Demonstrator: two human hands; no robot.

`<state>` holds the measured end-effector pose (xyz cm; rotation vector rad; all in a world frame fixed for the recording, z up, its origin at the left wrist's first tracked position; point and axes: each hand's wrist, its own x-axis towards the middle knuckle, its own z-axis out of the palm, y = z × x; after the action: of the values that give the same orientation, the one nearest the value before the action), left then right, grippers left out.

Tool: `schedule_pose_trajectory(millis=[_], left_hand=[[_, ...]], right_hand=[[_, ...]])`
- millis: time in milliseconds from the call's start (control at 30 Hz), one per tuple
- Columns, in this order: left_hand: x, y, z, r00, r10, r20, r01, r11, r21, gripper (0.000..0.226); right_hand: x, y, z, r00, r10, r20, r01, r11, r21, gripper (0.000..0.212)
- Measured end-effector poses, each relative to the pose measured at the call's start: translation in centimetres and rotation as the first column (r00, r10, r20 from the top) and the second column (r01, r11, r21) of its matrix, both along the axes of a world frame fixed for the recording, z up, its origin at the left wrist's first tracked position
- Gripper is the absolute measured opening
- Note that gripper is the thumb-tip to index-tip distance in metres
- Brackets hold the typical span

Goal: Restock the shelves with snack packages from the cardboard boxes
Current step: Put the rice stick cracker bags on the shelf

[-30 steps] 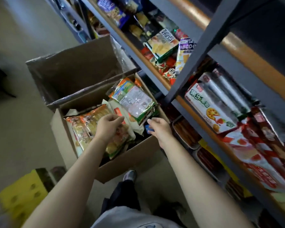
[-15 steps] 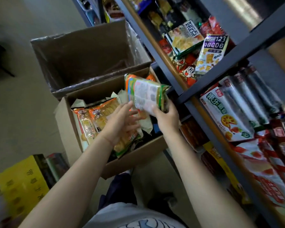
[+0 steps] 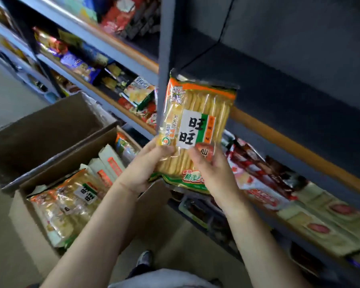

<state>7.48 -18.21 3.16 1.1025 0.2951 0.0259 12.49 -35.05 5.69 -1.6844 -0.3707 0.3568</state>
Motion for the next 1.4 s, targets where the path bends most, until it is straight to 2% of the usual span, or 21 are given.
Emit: schedule_pose_trajectory(millis=[167, 300, 433, 467, 567, 633, 700, 733, 867, 967, 1067, 1233, 1400], left_hand=[[4.8, -9.6, 6.6, 0.947, -0.238, 0.214, 0.153, 0.925, 0.347, 0.042], [9.5, -18.4, 9.5, 0.900, -0.317, 0.300, 0.144, 0.865, 0.481, 0.056], [14.9, -27.6, 12.0, 0.852, -0.391, 0.349, 0.179, 0.843, 0.507, 0.060], [16.5, -29.7, 12.4, 0.851, -0.397, 0.343, 0.173, 0.830, 0.530, 0.059], [20.8, -36.0, 12.7, 0.840, -0.430, 0.330, 0.179, 0.795, 0.580, 0.049], [22.9, -39.5, 12.3, 0.831, -0.458, 0.315, 0.175, 0.753, 0.634, 0.039], [24.8, -42.3, 11.7, 0.846, -0.459, 0.270, 0.161, 0.704, 0.692, 0.044], [25.5, -43.5, 11.3, 0.853, -0.455, 0.256, 0.169, 0.705, 0.689, 0.051], [27.3, -47.0, 10.5, 0.899, -0.386, 0.209, 0.224, 0.813, 0.537, 0.064], [28.1, -48.8, 10.6, 0.919, -0.331, 0.214, 0.187, 0.844, 0.502, 0.059], [28.6, -49.9, 10.5, 0.932, -0.285, 0.224, 0.167, 0.886, 0.433, 0.048], [28.9, -50.7, 10.1, 0.946, -0.237, 0.223, 0.131, 0.904, 0.408, 0.053], [28.8, -50.9, 10.0, 0.954, -0.193, 0.230, 0.088, 0.912, 0.401, 0.042]], right_hand=[[1.4, -10.0, 5.0, 0.940, -0.318, 0.126, 0.306, 0.946, 0.106, 0.026], [3.4, -19.4, 8.3, 0.851, -0.500, 0.158, 0.484, 0.865, 0.127, 0.018], [6.5, -28.6, 10.8, 0.765, -0.633, 0.116, 0.624, 0.774, 0.110, 0.017], [7.3, -30.7, 11.1, 0.734, -0.671, 0.102, 0.663, 0.741, 0.107, 0.021], [9.5, -35.7, 11.6, 0.641, -0.762, 0.096, 0.762, 0.646, 0.047, 0.051], [10.7, -38.1, 11.5, 0.602, -0.792, 0.101, 0.794, 0.608, 0.031, 0.056], [11.9, -40.1, 11.3, 0.586, -0.806, 0.088, 0.808, 0.589, 0.018, 0.057], [12.4, -41.0, 11.0, 0.570, -0.818, 0.082, 0.820, 0.572, 0.014, 0.058], [14.2, -43.6, 9.3, 0.488, -0.873, 0.014, 0.870, 0.488, 0.070, 0.053], [15.6, -44.6, 8.6, 0.458, -0.889, 0.015, 0.882, 0.456, 0.117, 0.045], [16.9, -45.1, 8.5, 0.444, -0.896, 0.001, 0.884, 0.439, 0.162, 0.046], [18.2, -45.0, 8.3, 0.408, -0.913, -0.034, 0.904, 0.398, 0.159, 0.048], [18.6, -44.6, 8.3, 0.397, -0.917, -0.043, 0.913, 0.390, 0.120, 0.058]])
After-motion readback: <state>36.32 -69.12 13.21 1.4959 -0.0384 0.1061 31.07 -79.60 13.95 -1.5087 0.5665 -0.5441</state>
